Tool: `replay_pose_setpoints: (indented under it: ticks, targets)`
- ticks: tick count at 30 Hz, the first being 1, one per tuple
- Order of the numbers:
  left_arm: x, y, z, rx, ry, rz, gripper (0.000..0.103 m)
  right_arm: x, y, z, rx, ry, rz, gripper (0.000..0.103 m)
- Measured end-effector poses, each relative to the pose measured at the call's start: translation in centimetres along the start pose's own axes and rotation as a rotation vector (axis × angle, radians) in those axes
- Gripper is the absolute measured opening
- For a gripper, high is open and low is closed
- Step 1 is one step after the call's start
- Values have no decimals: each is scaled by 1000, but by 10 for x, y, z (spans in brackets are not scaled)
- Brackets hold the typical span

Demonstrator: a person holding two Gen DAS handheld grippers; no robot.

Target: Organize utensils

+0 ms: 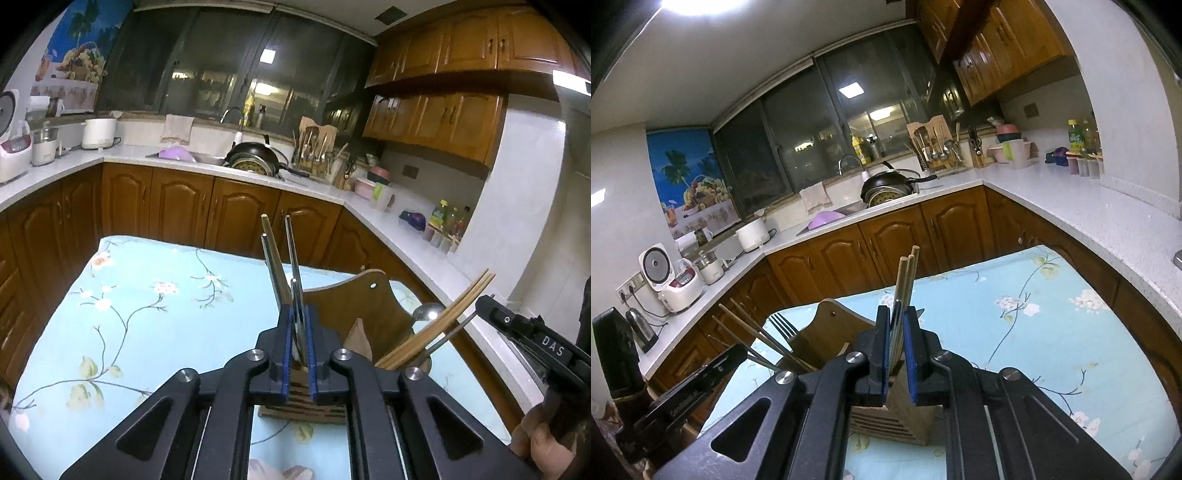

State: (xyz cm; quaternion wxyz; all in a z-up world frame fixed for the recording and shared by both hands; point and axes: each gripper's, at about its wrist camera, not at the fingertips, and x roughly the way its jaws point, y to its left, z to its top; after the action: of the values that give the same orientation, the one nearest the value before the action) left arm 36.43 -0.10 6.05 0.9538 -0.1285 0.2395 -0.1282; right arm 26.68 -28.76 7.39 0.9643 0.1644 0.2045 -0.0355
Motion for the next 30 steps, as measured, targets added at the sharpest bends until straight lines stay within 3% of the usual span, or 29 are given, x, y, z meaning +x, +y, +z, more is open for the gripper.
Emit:
replay_pose_setpoints:
  ticks: [1,2,3,5,8,11,14,21,30]
  targets:
    - [-2,-1,1,-2,3,-2,14,0,-1,0,5,3,2,13]
    - [0,-2,1,-3,-3,0,21,-2,-2,0,15,4,3,21]
    - [-6,-1,1,-7,-11,6,24,-3,-2,-1,21,2,9,37]
    - [-11,-2,0,-14,-19,15,38,-12,-4,-3,41,-12,20,53]
    - [-30,-1,-8,-36,-30,15,44,-24,-6,-7,58,-28,24,55]
    - [-49,2,-24,-61,-41,37,63,-37,-8,-18,72,-25,35,71]
    - [-67,7,-41,-77,-30,65,74,-47,-11,-32,76,-21,40,80]
    - [-109,17,-72,-136,16,90,78,-71,-14,-65,67,1,49,90]
    - [-157,7,-96,-109,30,176,78,-105,-7,-109,-11,42,32,95]
